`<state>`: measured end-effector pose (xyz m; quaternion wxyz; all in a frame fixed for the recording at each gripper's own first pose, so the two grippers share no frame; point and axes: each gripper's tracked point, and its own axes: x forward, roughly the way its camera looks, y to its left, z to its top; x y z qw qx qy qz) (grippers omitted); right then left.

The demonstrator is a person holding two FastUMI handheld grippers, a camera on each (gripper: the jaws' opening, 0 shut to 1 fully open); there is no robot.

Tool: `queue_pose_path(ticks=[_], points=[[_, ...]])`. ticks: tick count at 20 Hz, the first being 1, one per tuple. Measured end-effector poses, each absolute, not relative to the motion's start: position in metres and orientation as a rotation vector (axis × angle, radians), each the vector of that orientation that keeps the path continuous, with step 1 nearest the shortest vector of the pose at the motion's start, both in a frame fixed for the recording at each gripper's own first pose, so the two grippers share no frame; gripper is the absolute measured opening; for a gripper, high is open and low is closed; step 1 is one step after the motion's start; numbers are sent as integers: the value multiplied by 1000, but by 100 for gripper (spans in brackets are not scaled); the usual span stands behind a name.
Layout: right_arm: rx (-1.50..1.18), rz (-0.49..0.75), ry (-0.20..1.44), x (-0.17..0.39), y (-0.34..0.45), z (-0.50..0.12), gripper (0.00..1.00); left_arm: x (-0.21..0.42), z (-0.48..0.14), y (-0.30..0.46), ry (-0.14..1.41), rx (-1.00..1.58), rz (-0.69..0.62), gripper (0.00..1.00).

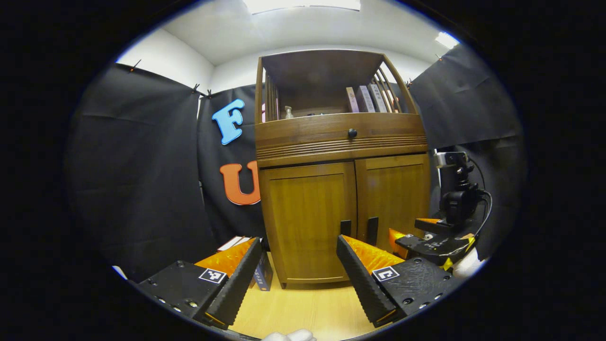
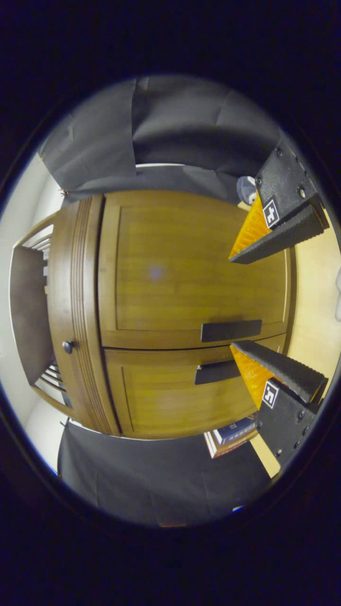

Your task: Open the right door of the double-door shoe cabinet with the right hand, and open the left door with the left hand.

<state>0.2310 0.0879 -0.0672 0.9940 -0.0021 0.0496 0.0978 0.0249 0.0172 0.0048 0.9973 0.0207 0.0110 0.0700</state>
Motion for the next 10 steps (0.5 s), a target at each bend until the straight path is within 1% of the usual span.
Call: queue_pose_path(ticks=[4, 7, 10], points=[[-28, 218, 128, 276, 115, -87, 100, 33, 4, 24, 30, 46, 174, 96], [-28, 227, 151, 297, 130, -98, 99, 37, 1, 26, 33, 51, 186, 96], [-54, 213, 152, 312, 130, -103, 87, 40, -3, 31, 38, 58, 197, 96]])
